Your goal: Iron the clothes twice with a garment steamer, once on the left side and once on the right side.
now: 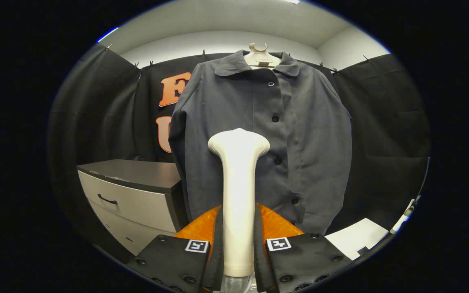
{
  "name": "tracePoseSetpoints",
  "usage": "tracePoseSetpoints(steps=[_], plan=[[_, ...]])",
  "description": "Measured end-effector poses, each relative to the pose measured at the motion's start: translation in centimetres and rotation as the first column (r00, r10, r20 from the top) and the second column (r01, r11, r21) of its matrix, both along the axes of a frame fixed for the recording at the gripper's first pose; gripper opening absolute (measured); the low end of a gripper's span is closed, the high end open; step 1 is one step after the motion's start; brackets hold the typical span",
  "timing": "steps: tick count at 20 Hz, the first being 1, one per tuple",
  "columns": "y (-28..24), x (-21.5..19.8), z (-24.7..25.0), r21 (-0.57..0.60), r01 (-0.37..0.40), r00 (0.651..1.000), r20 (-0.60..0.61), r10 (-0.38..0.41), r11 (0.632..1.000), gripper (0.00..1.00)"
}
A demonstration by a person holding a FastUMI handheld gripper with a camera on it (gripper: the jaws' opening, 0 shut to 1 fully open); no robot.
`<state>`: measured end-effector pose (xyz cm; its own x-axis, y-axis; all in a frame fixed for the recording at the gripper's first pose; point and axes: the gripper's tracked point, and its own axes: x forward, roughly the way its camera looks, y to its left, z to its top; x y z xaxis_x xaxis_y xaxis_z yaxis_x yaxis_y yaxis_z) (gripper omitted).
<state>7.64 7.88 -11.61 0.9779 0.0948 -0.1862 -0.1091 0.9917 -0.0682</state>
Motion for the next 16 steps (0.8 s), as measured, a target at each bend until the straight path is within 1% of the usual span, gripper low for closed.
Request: tracePoseSetpoints(steps=[7, 16], plan=[[-0.5, -0.9, -3.7, -0.016, 0.001, 0.999, -0.049, -0.002, 1.0, 0.38], [-0.9, -2.5, -9.6, -0.042, -0.007, 0.988, -0.151, 0.0, 0.999, 0.38]])
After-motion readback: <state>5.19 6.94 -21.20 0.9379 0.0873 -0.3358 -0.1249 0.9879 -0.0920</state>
